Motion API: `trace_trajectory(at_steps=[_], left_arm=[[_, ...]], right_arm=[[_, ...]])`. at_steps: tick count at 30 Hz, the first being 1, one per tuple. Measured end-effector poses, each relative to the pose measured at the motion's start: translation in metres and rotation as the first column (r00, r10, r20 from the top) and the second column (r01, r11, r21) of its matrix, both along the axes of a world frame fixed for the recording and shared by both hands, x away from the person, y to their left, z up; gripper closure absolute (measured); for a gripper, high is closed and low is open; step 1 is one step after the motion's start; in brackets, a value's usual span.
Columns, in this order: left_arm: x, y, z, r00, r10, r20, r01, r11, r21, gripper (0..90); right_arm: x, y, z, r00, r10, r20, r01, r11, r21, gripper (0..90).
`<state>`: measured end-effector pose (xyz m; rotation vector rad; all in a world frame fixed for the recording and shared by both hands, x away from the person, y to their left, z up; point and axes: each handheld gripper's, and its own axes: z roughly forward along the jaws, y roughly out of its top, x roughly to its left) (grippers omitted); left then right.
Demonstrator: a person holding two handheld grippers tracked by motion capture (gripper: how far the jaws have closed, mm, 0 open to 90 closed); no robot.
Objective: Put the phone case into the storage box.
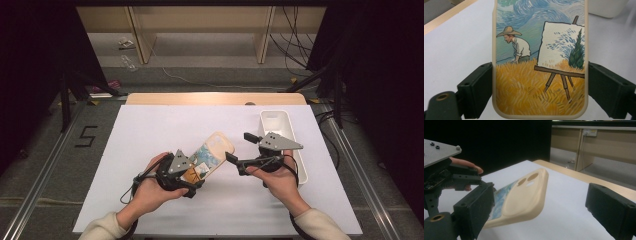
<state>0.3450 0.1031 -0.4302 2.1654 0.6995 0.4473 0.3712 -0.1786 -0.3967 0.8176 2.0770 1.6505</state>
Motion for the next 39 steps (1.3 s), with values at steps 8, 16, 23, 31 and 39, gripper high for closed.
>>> trace_trajectory(at_steps=[8, 16, 23, 31, 39], left_arm=[[-0.002, -0.004, -0.001, 0.9999, -0.012, -0.002, 0.012, 0.9999, 0.001, 11.8], [-0.003, -0.006, -0.001, 0.9998, -0.017, -0.002, 0.017, 0.9998, 0.002, 11.8], [-0.004, -0.009, -0.002, 0.9996, -0.028, -0.003, 0.028, 0.9996, 0.007, 11.8], [-0.006, -0.012, -0.003, 0.9994, -0.035, -0.003, 0.035, 0.9993, 0.007, 11.8], [-0.008, -0.015, -0.003, 0.999, -0.045, -0.003, 0.045, 0.9989, 0.01, 11.8]], right_arm=[[0.005, 0.005, -0.001, 1.0, -0.001, -0.005, 0.001, 1.0, -0.006, 9.5], [0.011, 0.012, -0.002, 0.9998, -0.001, -0.017, 0.0, 1.0, -0.013, 9.5], [0.014, 0.017, -0.003, 0.9996, 0.001, -0.03, -0.002, 1.0, -0.018, 9.5], [0.018, 0.02, -0.005, 0.9992, 0.001, -0.041, -0.001, 1.0, -0.02, 9.7], [0.024, 0.025, -0.008, 0.9977, 0.005, -0.068, -0.007, 1.0, -0.024, 10.1]])
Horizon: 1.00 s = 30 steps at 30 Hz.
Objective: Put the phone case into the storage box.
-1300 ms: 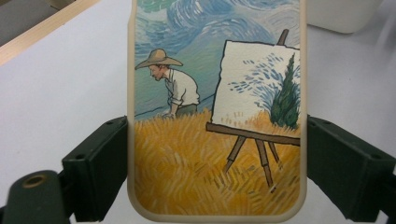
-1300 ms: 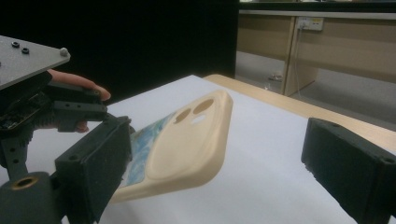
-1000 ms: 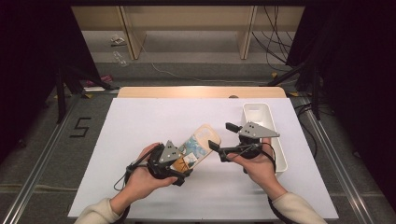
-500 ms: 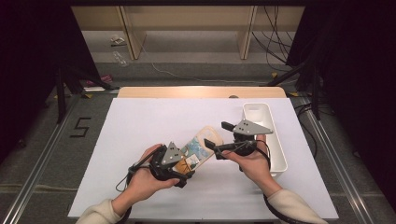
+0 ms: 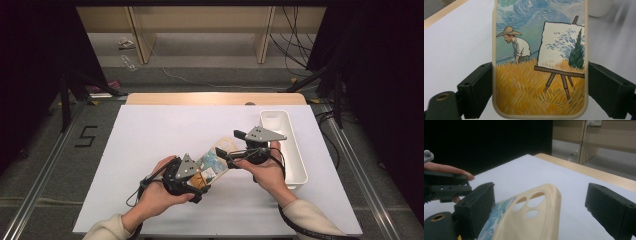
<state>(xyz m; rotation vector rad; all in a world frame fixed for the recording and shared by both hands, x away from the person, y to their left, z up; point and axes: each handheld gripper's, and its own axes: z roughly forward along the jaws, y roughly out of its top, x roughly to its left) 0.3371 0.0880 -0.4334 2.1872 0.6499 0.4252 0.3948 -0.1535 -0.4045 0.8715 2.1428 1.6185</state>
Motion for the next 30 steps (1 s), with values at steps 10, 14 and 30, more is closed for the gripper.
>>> trace_trajectory(at_steps=[10, 14, 30], left_arm=[[-0.0003, -0.0006, 0.0, 1.0, -0.003, 0.001, 0.003, 1.0, 0.003, 11.8], [-0.0007, -0.0012, -0.0003, 1.0, -0.005, 0.003, 0.005, 1.0, 0.004, 11.8], [-0.0013, -0.0026, -0.0007, 1.0, -0.005, 0.004, 0.005, 1.0, -0.001, 11.8]], right_arm=[[0.0029, 0.0033, -0.0016, 0.9999, -0.004, -0.016, 0.004, 1.0, -0.001, 11.1], [0.0039, 0.0049, -0.0015, 0.9998, -0.002, -0.021, 0.002, 1.0, -0.001, 11.6], [0.0075, 0.0094, -0.0057, 0.9987, 0.003, -0.05, -0.003, 1.0, -0.001, 16.8]])
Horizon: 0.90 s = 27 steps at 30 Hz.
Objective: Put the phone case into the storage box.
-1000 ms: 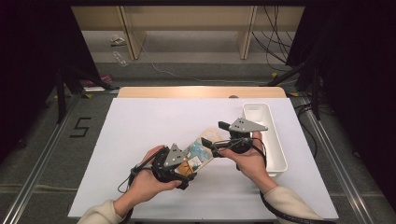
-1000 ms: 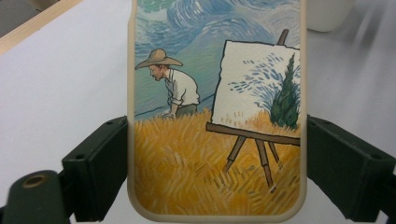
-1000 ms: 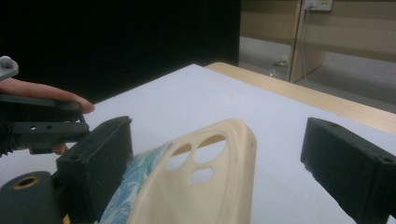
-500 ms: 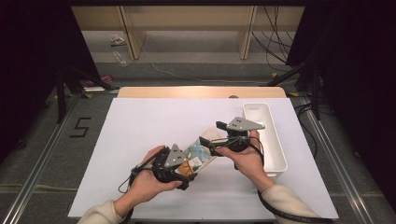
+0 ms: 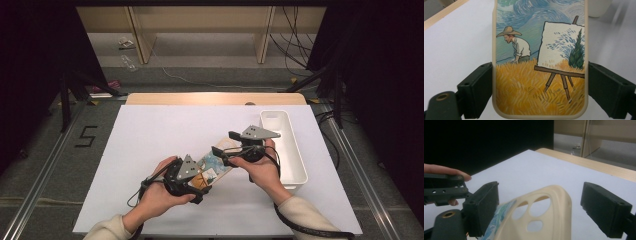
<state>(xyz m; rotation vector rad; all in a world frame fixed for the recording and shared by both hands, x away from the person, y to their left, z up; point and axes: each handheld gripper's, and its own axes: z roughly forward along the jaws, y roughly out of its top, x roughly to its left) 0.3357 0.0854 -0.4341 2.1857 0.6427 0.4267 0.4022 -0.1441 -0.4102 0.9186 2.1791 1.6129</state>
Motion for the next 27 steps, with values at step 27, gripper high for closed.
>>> trace_trajectory(at_steps=[27], left_arm=[[0.0008, 0.0003, -0.0009, 1.0, 0.0, -0.002, 0.0, 1.0, 0.005, 11.8]], right_arm=[[0.0004, -0.0009, -0.0022, 0.9985, 0.012, -0.053, -0.009, 0.999, 0.044, 42.7]])
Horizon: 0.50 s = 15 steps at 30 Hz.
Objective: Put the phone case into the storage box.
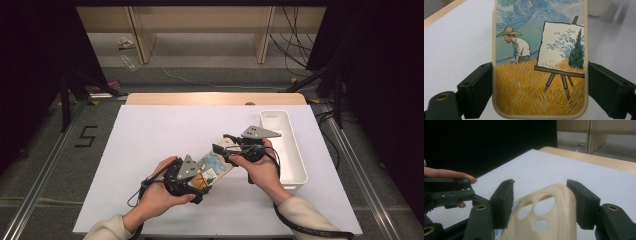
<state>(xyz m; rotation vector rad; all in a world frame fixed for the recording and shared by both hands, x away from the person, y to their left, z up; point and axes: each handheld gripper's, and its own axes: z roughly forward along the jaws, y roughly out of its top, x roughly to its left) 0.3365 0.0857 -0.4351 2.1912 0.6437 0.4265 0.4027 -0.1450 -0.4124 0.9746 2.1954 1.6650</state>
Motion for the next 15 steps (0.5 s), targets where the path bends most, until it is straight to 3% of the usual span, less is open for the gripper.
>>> trace_trajectory(at_steps=[5, 15], left_arm=[[0.0, -0.0002, -0.001, 1.0, -0.003, -0.002, 0.003, 1.0, 0.006, 11.9], [0.0008, -0.0016, -0.0042, 0.9998, -0.01, -0.015, 0.01, 0.9997, 0.02, 11.8]], right_arm=[[0.0004, -0.0015, 0.0, 0.9999, -0.011, -0.01, 0.011, 1.0, 0.008, 52.4], [0.0, -0.0036, 0.0016, 0.9998, 0.003, -0.02, -0.002, 0.999, 0.048, 62.6]])
